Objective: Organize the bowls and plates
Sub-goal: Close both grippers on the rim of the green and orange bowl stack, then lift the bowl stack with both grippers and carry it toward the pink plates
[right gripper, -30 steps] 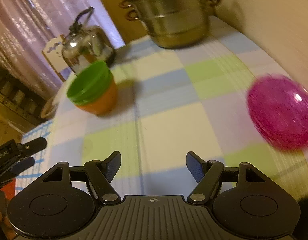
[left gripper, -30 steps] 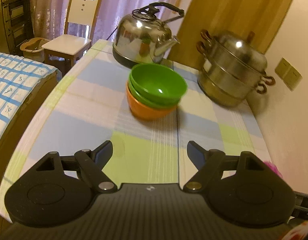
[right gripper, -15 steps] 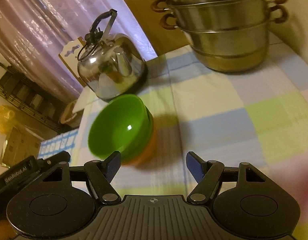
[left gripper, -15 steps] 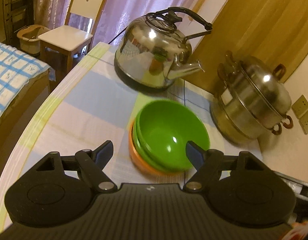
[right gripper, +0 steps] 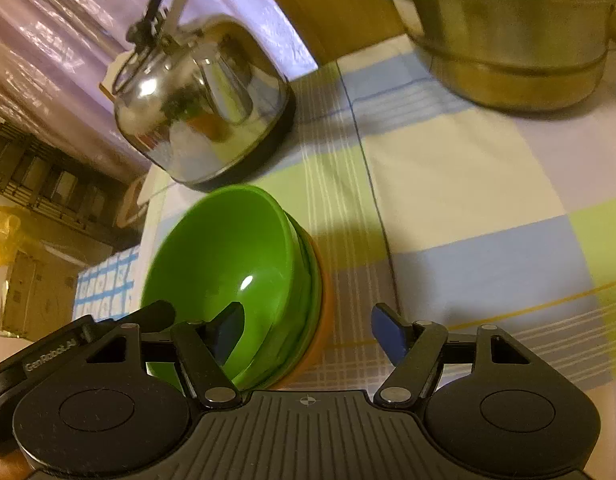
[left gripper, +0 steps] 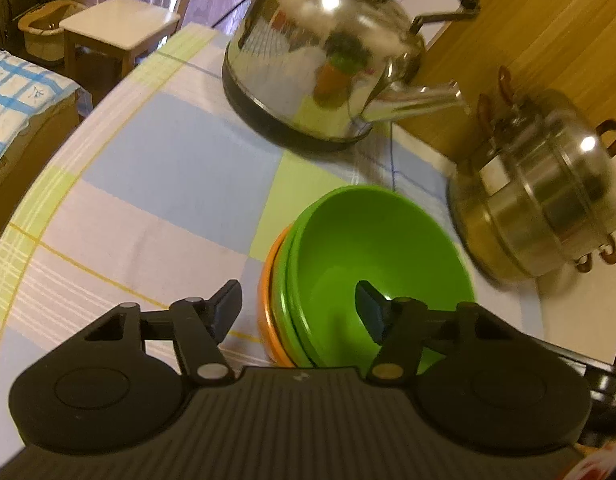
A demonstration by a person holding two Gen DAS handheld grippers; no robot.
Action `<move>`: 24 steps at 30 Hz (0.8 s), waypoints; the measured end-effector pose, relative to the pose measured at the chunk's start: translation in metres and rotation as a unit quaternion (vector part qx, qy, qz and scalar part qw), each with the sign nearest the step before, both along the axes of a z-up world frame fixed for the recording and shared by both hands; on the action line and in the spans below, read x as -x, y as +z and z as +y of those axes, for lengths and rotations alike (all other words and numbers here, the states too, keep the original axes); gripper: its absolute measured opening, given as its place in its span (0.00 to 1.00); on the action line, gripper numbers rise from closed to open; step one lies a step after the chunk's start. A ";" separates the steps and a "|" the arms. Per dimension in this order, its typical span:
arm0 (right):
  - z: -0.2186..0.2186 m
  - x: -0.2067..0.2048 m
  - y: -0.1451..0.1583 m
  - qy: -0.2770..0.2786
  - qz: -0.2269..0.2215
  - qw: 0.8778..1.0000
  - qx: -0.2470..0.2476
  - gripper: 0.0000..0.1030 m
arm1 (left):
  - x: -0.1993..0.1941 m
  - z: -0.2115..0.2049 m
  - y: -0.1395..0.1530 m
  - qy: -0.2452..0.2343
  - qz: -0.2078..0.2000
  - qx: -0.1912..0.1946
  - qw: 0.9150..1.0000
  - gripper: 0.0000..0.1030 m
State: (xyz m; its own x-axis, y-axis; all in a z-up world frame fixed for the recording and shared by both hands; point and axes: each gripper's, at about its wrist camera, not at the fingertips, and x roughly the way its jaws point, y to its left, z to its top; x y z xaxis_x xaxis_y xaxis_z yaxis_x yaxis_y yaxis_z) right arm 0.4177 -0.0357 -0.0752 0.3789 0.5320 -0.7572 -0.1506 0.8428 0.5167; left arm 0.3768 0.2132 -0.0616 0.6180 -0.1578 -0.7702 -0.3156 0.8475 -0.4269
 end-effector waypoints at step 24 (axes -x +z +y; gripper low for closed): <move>0.011 -0.008 -0.022 -0.008 0.040 0.999 0.002 0.30 | -0.004 -0.010 -0.015 -0.025 0.031 -0.024 0.999 0.26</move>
State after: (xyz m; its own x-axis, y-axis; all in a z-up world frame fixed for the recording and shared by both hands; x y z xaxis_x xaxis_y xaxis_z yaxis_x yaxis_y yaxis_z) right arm 0.4258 -0.0243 -0.0974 0.3251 0.5240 -0.7872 -0.0957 0.8464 0.5239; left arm 0.3813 0.2027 -0.0761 0.5608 -0.1492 -0.8144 -0.2969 0.8820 -0.3660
